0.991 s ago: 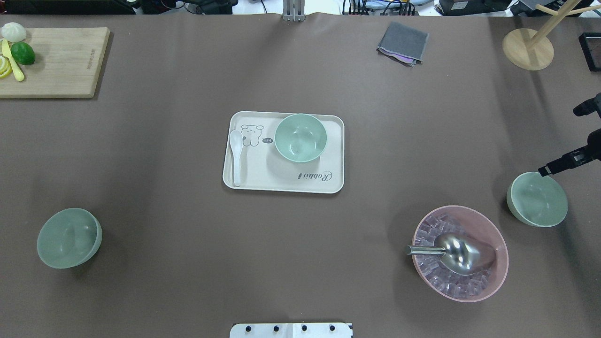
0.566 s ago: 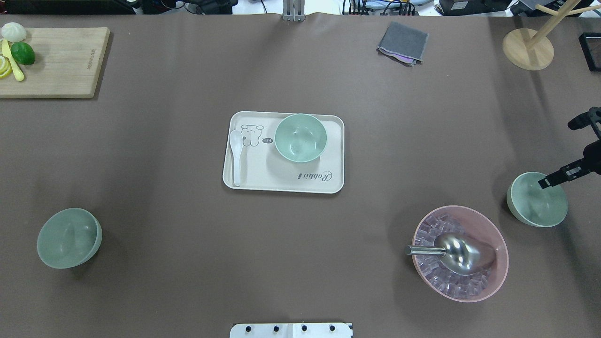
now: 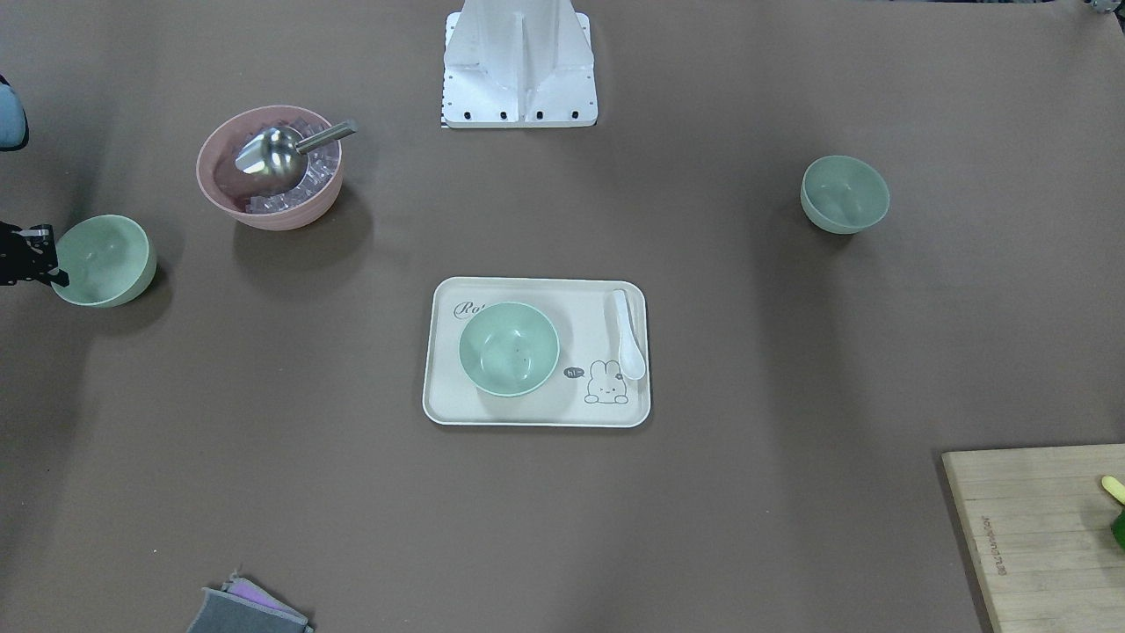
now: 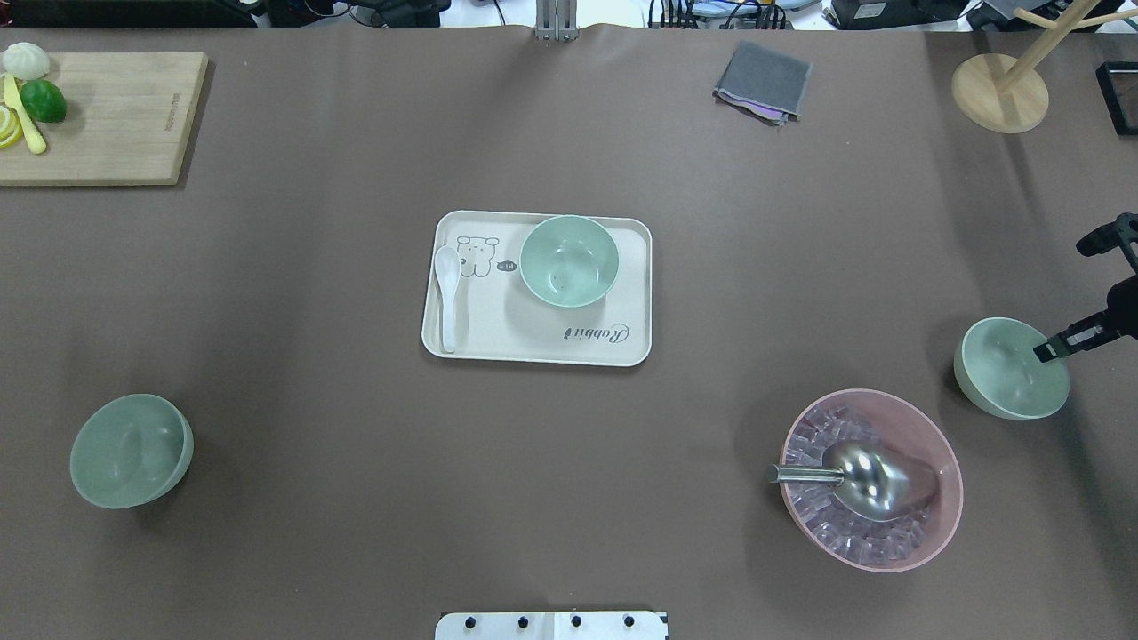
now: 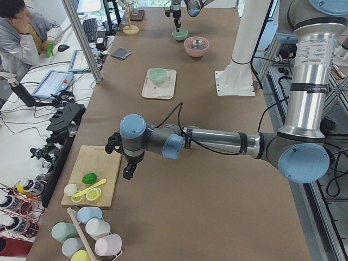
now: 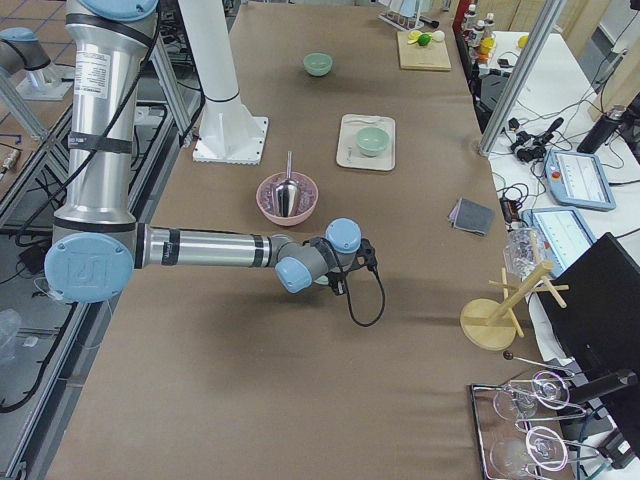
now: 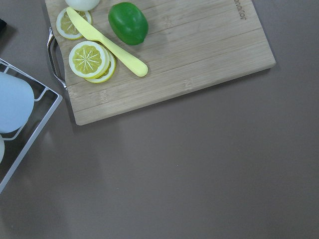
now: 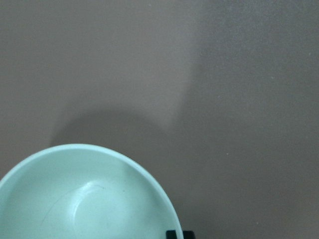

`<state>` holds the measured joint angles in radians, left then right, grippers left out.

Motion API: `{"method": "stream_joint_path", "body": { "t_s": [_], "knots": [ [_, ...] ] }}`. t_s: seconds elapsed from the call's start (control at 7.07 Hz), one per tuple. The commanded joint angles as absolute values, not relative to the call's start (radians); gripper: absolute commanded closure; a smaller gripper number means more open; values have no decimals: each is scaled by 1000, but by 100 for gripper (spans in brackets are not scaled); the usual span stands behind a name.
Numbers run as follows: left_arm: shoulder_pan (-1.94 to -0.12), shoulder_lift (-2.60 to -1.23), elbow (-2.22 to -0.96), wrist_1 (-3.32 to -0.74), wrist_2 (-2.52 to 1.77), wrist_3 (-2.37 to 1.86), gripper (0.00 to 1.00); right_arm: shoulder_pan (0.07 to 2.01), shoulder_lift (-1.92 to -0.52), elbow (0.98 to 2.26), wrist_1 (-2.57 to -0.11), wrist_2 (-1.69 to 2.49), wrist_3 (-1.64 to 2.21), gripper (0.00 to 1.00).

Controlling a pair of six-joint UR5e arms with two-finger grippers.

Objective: Stack green bowls together

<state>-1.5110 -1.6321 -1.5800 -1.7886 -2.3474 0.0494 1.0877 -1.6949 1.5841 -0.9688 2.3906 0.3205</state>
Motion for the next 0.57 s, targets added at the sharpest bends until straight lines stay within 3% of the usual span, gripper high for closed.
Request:
{"method": "stream_joint_path", "body": {
  "t_s": [0.0, 0.42],
  "knots": [
    [-1511, -1632, -1582, -1790, -2349, 52, 3, 1088, -1652, 1610, -974, 2404, 488, 100],
    [-1490, -1634, -1578, -1786, -2349, 26, 3, 1071, -1374, 1641, -1143, 2431, 803, 100]
  ]
}}
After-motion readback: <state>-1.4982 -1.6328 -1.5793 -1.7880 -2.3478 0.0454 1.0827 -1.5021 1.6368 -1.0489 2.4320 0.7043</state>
